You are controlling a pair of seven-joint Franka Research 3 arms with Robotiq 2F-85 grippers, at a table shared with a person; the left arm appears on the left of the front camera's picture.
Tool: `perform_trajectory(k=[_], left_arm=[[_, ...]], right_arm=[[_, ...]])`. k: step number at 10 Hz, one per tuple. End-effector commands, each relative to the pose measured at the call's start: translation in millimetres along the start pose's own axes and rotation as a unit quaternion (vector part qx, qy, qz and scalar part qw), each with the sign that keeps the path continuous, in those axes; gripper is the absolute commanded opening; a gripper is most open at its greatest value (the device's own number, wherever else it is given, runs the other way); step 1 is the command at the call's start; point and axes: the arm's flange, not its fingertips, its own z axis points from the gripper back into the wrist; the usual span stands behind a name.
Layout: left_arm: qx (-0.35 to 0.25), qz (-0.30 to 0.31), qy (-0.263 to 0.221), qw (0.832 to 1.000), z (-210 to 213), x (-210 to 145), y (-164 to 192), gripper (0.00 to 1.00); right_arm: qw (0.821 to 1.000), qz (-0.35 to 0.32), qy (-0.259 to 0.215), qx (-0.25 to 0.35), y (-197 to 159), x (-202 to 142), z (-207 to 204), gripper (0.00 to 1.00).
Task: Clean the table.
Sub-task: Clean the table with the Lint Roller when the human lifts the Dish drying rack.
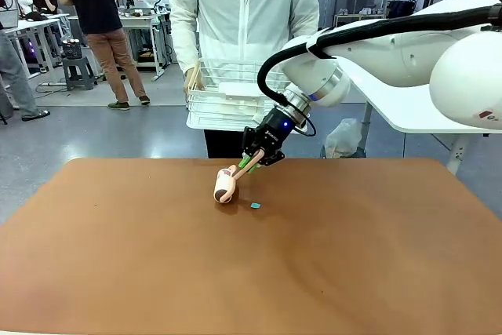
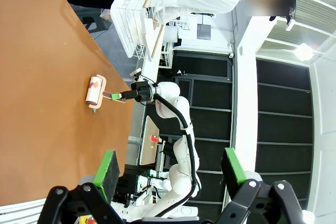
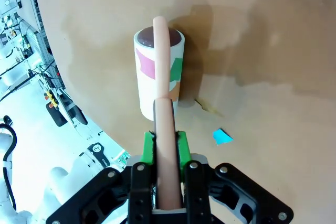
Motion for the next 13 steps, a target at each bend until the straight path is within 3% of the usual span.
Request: perform_trajectory(k=[1, 5, 7, 9, 13], left_arm=[[-0.008, -0.004, 0.004, 1.0, 4, 0, -1, 1.0], [-0.008, -0.004, 0.004, 1.0, 4, 0, -1, 1.0], [-0.008, -0.004, 0.004, 1.0, 4, 0, -1, 1.0], [-0.008, -0.004, 0.004, 1.0, 4, 0, -1, 1.0], [-0.008, -0.004, 0.004, 1.0, 4, 0, -1, 1.0]], right_arm=[[0.998, -0.001, 0.035, -0.046, -7, -4, -27, 0.21], [0.999, 0.036, -0.025, -0.023, 20, -35, 36, 0.21], [0.996, 0.043, -0.042, -0.062, 25, -92, 102, 0.21], [0.993, -0.002, -0.07, -0.097, -20, -143, 150, 0.21], [0.985, -0.047, -0.122, -0.111, -95, -193, 199, 0.21]])
